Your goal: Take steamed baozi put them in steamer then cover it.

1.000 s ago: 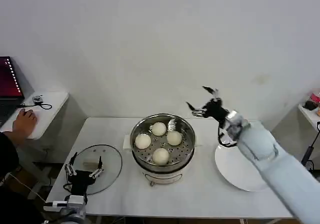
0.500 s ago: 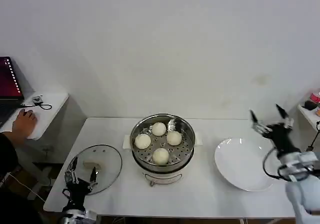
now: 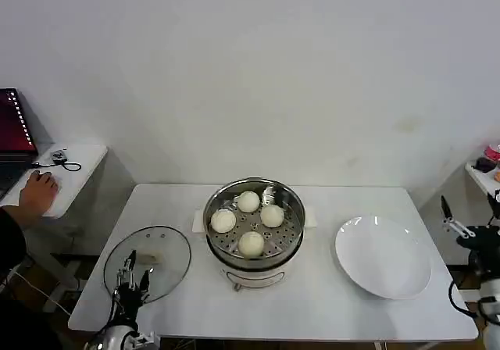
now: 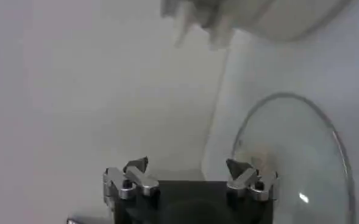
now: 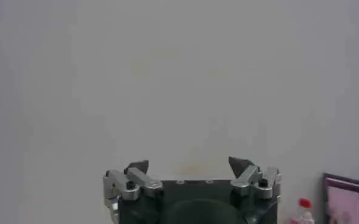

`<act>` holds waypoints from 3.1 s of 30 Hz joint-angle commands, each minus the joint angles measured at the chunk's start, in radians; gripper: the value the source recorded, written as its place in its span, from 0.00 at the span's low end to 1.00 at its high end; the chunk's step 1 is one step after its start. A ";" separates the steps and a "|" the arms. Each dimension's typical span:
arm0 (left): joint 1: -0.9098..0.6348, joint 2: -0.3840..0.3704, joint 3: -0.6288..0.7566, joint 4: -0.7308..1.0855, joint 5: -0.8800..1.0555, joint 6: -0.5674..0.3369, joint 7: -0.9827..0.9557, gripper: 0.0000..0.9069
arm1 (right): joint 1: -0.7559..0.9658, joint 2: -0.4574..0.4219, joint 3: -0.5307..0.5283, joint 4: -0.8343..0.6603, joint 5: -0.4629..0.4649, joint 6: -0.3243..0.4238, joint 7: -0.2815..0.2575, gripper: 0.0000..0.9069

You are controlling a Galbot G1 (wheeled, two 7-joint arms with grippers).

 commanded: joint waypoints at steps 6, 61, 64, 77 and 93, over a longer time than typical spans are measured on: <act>-0.158 0.035 0.012 0.190 0.096 0.000 -0.005 1.00 | -0.066 0.038 0.058 0.029 0.003 0.018 -0.001 1.00; -0.344 0.044 0.062 0.368 0.062 -0.005 -0.004 0.00 | -0.112 0.108 0.021 0.060 -0.033 0.042 -0.009 1.00; -0.334 0.040 0.060 0.352 0.052 -0.007 -0.016 0.00 | -0.112 0.109 0.019 0.061 -0.034 0.043 -0.008 1.00; -0.222 0.017 0.021 0.137 0.000 0.029 -0.098 0.00 | -0.108 0.106 0.006 0.069 -0.040 0.042 -0.008 1.00; -0.177 0.211 -0.043 -0.208 -0.087 0.241 0.130 0.00 | -0.129 0.099 -0.039 0.083 -0.080 0.035 -0.031 1.00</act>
